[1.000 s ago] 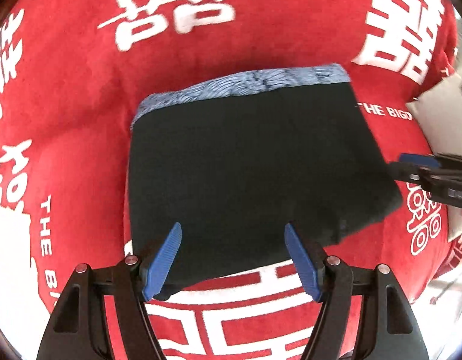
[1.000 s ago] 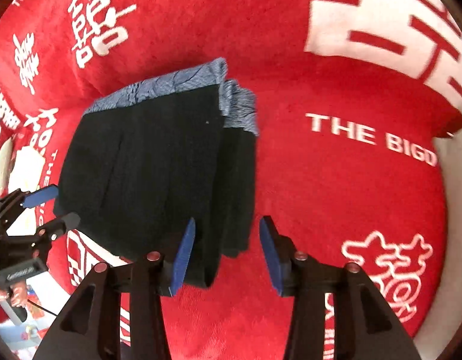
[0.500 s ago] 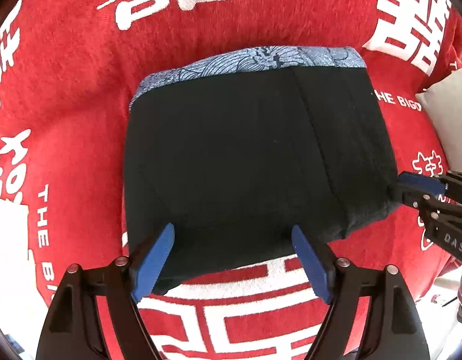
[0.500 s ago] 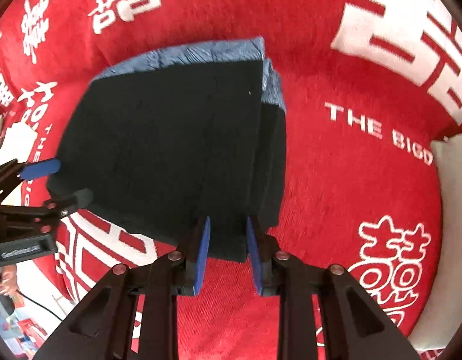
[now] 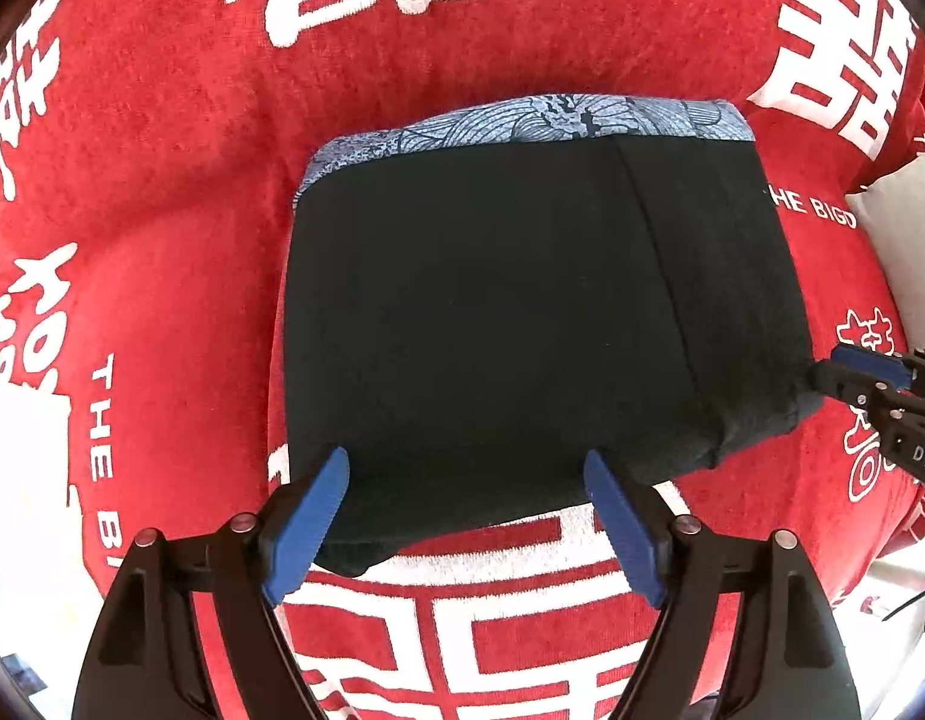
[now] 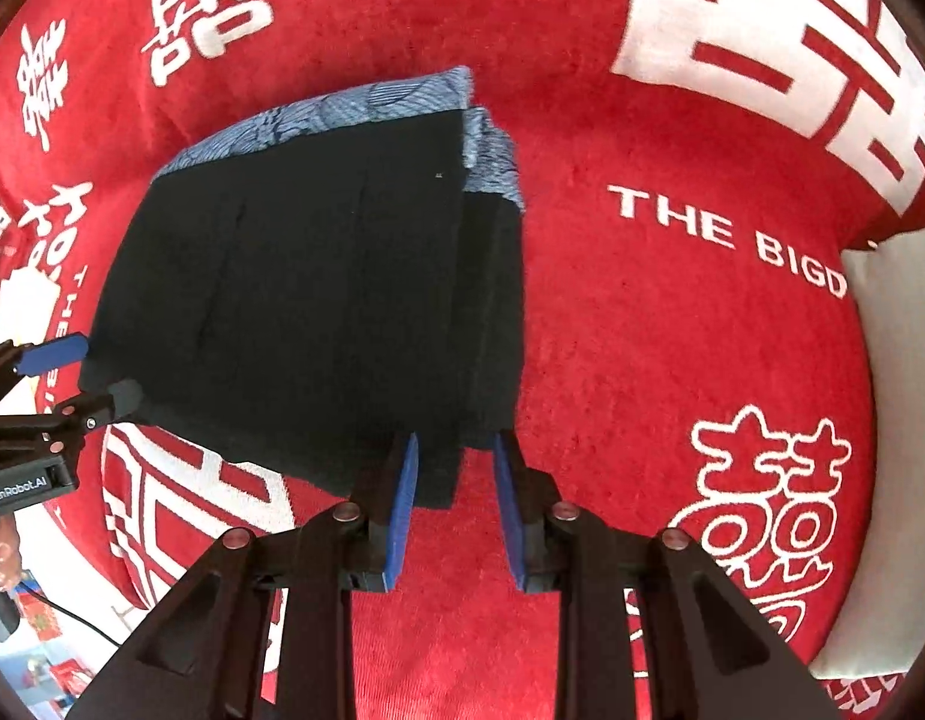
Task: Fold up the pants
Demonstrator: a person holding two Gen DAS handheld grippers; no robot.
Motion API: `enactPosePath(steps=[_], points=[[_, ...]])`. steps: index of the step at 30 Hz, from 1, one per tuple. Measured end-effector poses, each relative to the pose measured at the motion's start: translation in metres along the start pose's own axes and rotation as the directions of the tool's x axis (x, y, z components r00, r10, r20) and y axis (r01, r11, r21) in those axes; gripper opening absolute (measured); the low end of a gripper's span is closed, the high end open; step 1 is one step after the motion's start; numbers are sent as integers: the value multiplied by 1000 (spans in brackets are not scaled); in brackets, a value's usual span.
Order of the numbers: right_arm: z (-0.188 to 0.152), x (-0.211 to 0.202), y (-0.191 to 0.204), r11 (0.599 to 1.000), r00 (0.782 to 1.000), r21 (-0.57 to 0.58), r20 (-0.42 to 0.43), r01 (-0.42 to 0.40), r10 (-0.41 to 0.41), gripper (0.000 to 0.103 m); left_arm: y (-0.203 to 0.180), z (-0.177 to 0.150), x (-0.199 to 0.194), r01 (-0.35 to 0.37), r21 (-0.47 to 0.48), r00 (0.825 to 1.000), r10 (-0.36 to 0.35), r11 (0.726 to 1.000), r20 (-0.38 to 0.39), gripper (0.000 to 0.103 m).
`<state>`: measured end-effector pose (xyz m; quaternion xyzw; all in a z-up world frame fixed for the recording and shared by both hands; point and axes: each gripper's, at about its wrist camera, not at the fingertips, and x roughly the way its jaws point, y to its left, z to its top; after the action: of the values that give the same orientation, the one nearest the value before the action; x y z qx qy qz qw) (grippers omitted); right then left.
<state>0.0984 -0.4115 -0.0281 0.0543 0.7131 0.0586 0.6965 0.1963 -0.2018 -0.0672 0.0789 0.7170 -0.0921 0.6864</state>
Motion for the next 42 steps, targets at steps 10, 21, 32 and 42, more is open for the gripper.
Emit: enactPosePath(steps=[10, 21, 32, 42], points=[[8, -6, -22, 994, 996, 51, 14, -93, 93, 65, 28, 18, -9, 134, -52, 990, -132, 990, 44, 92], [50, 29, -80, 880, 897, 184, 31, -439, 441, 81, 115, 67, 22, 302, -132, 953, -296, 944, 68, 103], [61, 85, -93, 746, 757, 198, -25, -636, 652, 81, 114, 81, 84, 436, -92, 898, -440, 895, -26, 103], [75, 90, -80, 745, 750, 188, -57, -640, 659, 54, 78, 85, 79, 462, -30, 886, -463, 886, -31, 77]])
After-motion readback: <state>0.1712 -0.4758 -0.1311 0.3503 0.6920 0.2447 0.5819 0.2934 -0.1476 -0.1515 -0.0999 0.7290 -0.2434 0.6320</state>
